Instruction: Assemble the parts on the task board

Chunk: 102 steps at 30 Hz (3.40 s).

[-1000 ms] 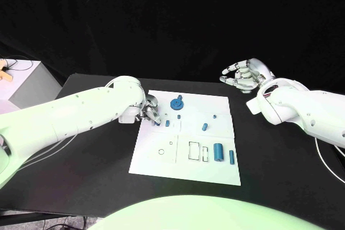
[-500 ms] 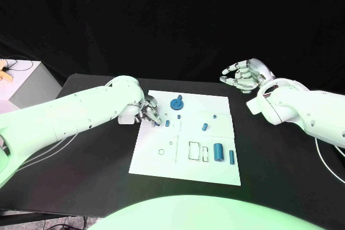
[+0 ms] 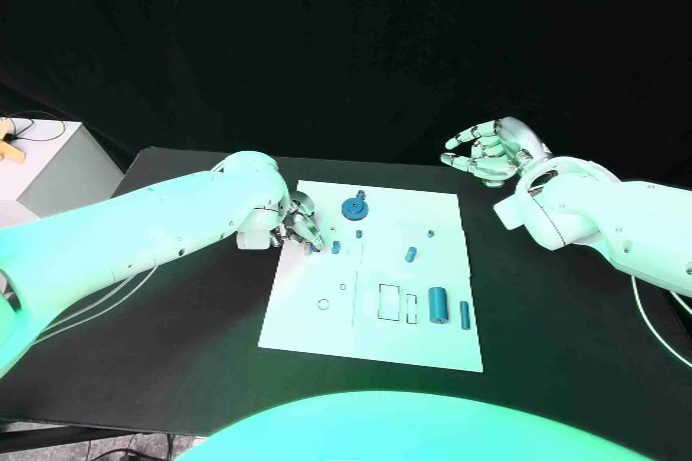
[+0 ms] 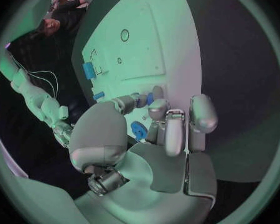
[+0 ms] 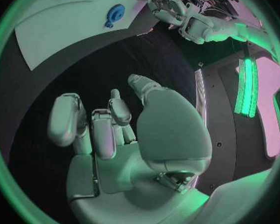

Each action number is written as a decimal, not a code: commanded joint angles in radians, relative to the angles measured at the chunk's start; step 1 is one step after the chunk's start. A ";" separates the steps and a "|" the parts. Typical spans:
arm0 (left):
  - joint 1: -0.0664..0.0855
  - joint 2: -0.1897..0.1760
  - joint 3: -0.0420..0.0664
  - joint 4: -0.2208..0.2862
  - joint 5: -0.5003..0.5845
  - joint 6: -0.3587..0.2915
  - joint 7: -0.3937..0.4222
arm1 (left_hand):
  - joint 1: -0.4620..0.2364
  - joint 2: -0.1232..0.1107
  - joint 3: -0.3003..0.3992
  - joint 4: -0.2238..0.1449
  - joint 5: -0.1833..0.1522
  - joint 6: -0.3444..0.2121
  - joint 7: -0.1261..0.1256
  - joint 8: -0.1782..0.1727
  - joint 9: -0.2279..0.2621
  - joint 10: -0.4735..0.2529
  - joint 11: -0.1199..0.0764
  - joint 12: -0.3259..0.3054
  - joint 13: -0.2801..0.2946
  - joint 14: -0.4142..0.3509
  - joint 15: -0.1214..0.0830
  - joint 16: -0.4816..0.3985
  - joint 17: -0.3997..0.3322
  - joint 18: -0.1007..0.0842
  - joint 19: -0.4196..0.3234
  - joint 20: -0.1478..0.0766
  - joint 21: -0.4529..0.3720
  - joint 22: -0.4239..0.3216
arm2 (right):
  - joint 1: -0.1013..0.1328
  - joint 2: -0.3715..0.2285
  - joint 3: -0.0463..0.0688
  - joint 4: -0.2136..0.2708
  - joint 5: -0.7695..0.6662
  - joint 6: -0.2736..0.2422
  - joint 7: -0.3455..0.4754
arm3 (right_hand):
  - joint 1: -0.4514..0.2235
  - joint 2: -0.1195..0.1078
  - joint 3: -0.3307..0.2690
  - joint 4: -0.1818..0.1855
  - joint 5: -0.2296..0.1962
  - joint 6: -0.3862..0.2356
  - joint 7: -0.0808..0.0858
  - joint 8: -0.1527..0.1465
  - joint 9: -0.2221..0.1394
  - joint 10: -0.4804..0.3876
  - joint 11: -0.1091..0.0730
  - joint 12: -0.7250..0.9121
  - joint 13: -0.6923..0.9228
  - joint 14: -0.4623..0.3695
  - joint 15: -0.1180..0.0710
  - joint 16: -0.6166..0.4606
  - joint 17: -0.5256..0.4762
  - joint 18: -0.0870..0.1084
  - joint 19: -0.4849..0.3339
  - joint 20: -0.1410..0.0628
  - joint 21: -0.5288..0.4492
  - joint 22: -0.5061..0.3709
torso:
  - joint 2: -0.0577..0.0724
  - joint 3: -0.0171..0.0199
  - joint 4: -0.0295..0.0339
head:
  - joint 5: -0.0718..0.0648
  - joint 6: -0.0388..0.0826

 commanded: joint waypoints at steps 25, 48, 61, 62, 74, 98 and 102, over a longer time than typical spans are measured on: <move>-0.007 0.043 -0.007 -0.049 0.006 0.058 -0.036 | -0.014 0.014 0.194 -0.207 0.009 0.033 -0.022 -0.003 0.002 0.012 0.001 0.006 0.008 0.095 -0.007 0.007 0.221 -0.016 0.002 -0.002 0.001 -0.003 | 0.000 -0.001 0.000 0.004 -0.006 0.009 0.007 | 0.008 0.002 -0.001 0.006 0.005 -0.007 -0.003 0.004 0.001 0.004 0.000 0.001 0.001 0.046 0.005 -0.002 0.087 0.014 0.003 -0.002 -0.006 0.073 | 0.000 0.0010 -0.0018 | -0.002 0.000; -0.008 0.035 -0.007 -0.053 -0.055 -0.024 -0.051 | -0.033 -0.057 -0.232 0.027 -0.026 -0.022 -0.013 -0.020 0.033 -0.093 0.014 -0.071 -0.130 0.071 0.003 -0.031 0.149 -0.006 -0.026 0.008 -0.058 -0.064 | 0.000 -0.004 0.000 0.006 -0.003 0.008 0.012 | 0.007 0.002 -0.001 0.008 0.004 -0.008 -0.003 0.005 0.001 0.002 0.000 -0.002 -0.002 0.045 0.005 -0.003 0.085 0.015 0.001 -0.002 -0.010 0.072 | -0.001 -0.0001 0.0003 | -0.009 0.000; -0.009 0.003 0.001 -0.009 -0.057 -0.041 -0.043 | 0.026 -0.065 -0.339 0.135 -0.162 -0.016 -0.014 -0.024 0.036 -0.088 0.013 -0.054 -0.114 0.070 0.003 -0.032 0.146 -0.006 -0.024 0.007 -0.065 -0.068 | -0.001 -0.007 0.000 0.007 -0.002 0.008 0.014 | 0.007 0.002 -0.001 0.008 0.004 -0.008 -0.003 0.005 0.001 0.001 0.000 -0.003 -0.003 0.045 0.005 -0.004 0.084 0.015 0.001 -0.002 -0.012 0.071 | 0.000 -0.0009 0.0002 | -0.010 0.000; -0.009 0.000 0.002 -0.004 -0.057 -0.045 -0.043 | 0.028 -0.065 -0.344 0.144 -0.166 -0.016 -0.014 -0.024 0.036 -0.088 0.014 -0.053 -0.112 0.070 0.003 -0.032 0.146 -0.005 -0.025 0.008 -0.065 -0.069 | -0.001 -0.007 0.000 0.008 -0.001 0.008 0.014 | 0.007 0.002 -0.001 0.008 0.004 -0.008 -0.003 0.005 0.001 0.001 0.000 -0.003 -0.003 0.045 0.005 -0.004 0.084 0.015 0.001 -0.002 -0.012 0.071 | 0.000 -0.0006 0.0001 | -0.009 0.000; -0.009 -0.056 0.072 0.071 -0.048 -0.083 -0.031 | 0.040 -0.061 -0.387 0.195 -0.188 -0.036 -0.006 -0.026 0.039 -0.128 0.021 -0.074 -0.160 0.058 0.008 -0.048 0.116 0.002 -0.049 0.012 -0.093 -0.108 | -0.002 -0.009 0.000 0.007 -0.001 0.007 0.014 | 0.007 0.002 -0.001 0.008 0.004 -0.008 -0.003 0.005 0.001 0.001 0.000 -0.003 -0.003 0.045 0.005 -0.004 0.084 0.015 0.001 -0.002 -0.012 0.071 | -0.001 0.0003 0.0006 | -0.012 0.000; -0.080 -0.064 0.059 0.111 -0.180 -0.648 0.631 | 0.481 -0.066 -0.269 0.050 -0.182 -0.209 0.098 -0.151 -0.144 -0.447 0.121 -0.417 -0.578 -0.363 0.095 -0.517 -0.593 0.067 -0.317 0.081 -0.491 -0.522 | -0.005 -0.008 0.000 0.003 0.003 0.003 0.016 | 0.007 0.002 -0.001 0.009 0.005 -0.010 -0.003 0.005 0.001 -0.005 0.000 -0.010 -0.009 0.042 0.006 -0.009 0.078 0.016 -0.002 -0.002 -0.022 0.067 | 0.001 -0.0001 -0.0027 | -0.023 0.000; -0.095 -0.046 0.042 0.096 -0.273 -0.679 0.667 | 0.465 -0.082 -0.275 0.049 -0.183 -0.193 0.098 -0.181 -0.175 -0.453 0.124 -0.449 -0.607 -0.350 0.099 -0.498 -0.581 0.067 -0.322 0.085 -0.481 -0.513 | -0.005 -0.006 0.000 0.002 0.003 0.003 0.016 | 0.007 0.002 -0.001 0.009 0.005 -0.010 -0.003 0.005 0.001 -0.005 0.000 -0.010 -0.009 0.042 0.006 -0.009 0.078 0.016 -0.002 -0.002 -0.022 0.067 | 0.001 0.0003 -0.0015 | -0.025 0.000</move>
